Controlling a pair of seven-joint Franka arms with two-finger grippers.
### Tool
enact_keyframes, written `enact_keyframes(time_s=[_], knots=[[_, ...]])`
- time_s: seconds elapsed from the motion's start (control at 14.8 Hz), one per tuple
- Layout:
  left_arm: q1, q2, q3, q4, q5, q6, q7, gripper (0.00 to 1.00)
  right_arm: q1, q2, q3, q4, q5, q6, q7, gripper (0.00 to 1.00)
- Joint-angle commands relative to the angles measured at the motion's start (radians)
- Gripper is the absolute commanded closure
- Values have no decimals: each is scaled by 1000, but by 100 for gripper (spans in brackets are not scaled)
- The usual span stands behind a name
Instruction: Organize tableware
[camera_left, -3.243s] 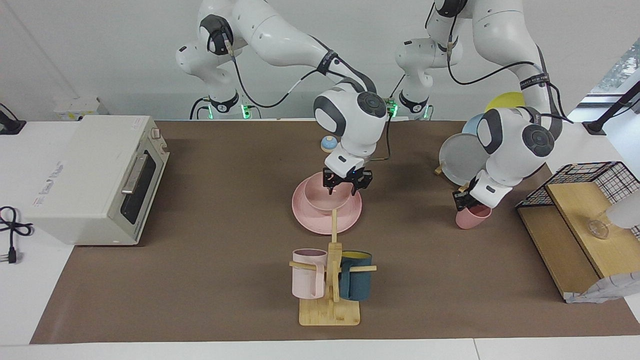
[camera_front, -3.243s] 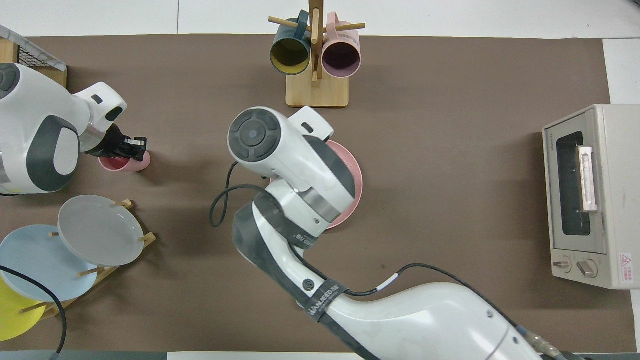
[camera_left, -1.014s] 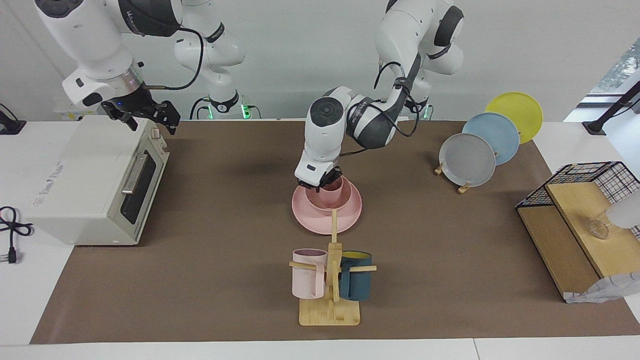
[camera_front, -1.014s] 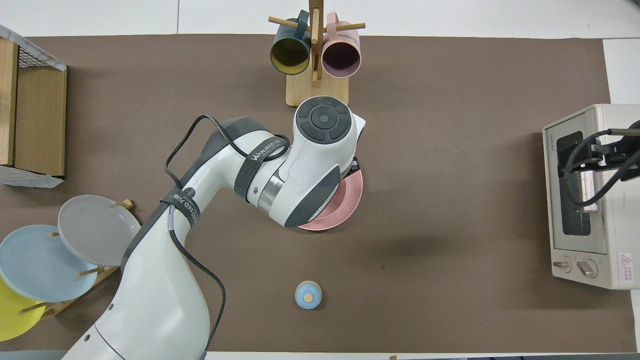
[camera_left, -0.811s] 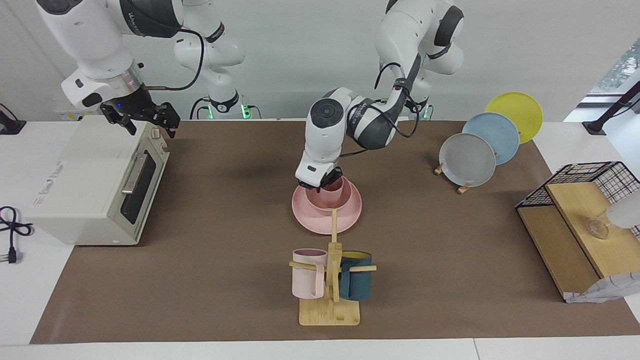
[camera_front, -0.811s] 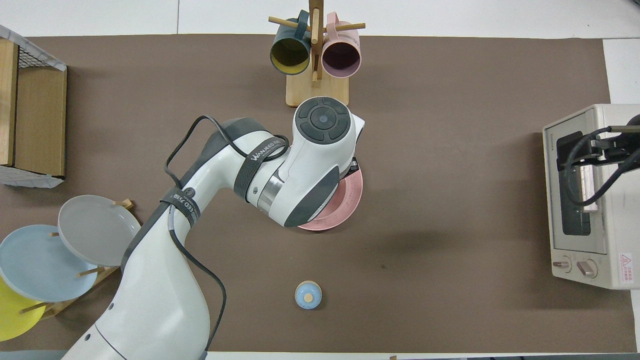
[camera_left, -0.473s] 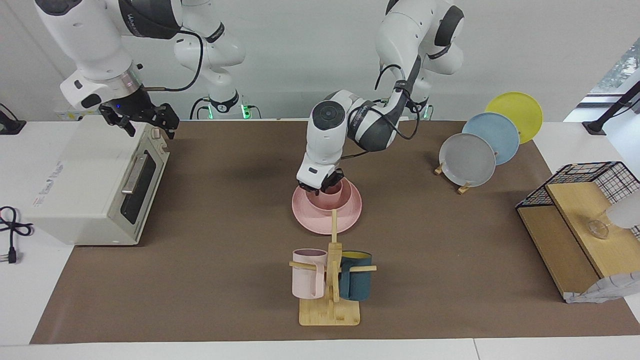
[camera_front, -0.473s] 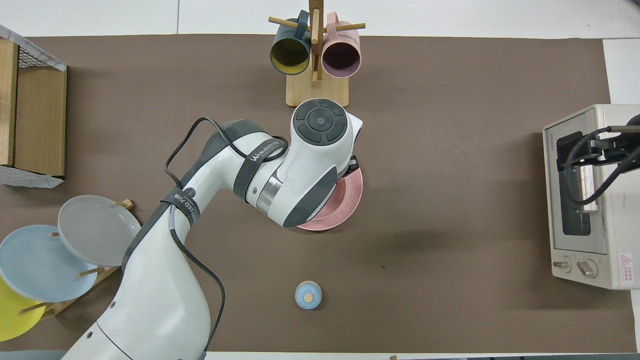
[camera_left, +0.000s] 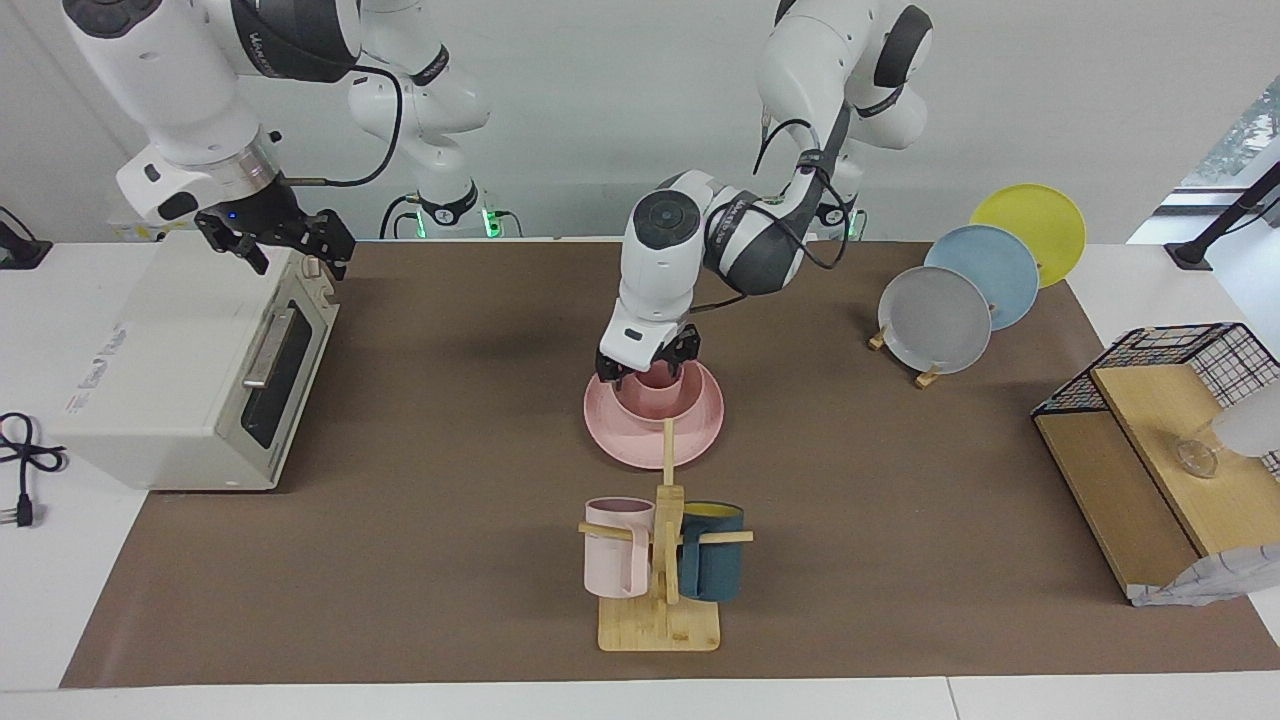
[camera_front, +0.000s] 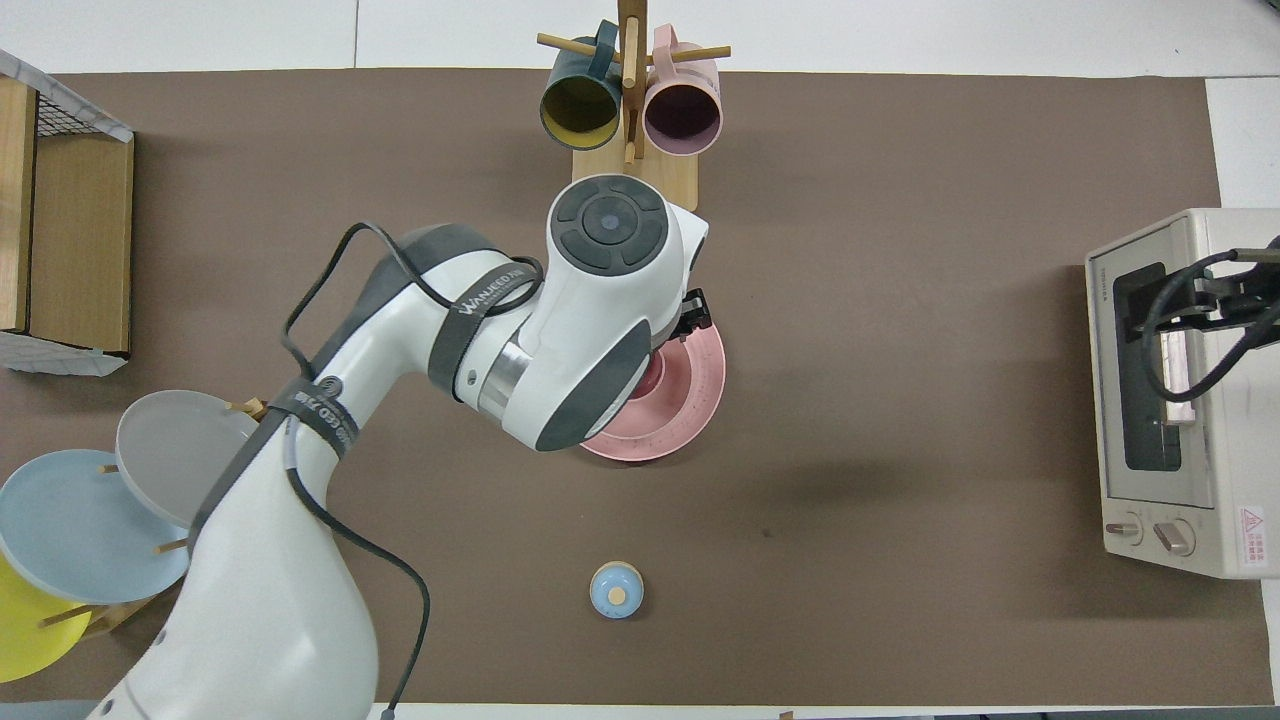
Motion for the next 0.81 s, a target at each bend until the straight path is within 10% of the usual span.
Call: enact_keyframes(time_s=[0.0,0.74], knots=[[63,-147,1,-25,-28,-118,35,0,-18,-10,14,-13,22,7,-18,0],[581,-490,10,-136,-39,-371,751,0,-27,-13,-11,19,23,-35,-25,0]])
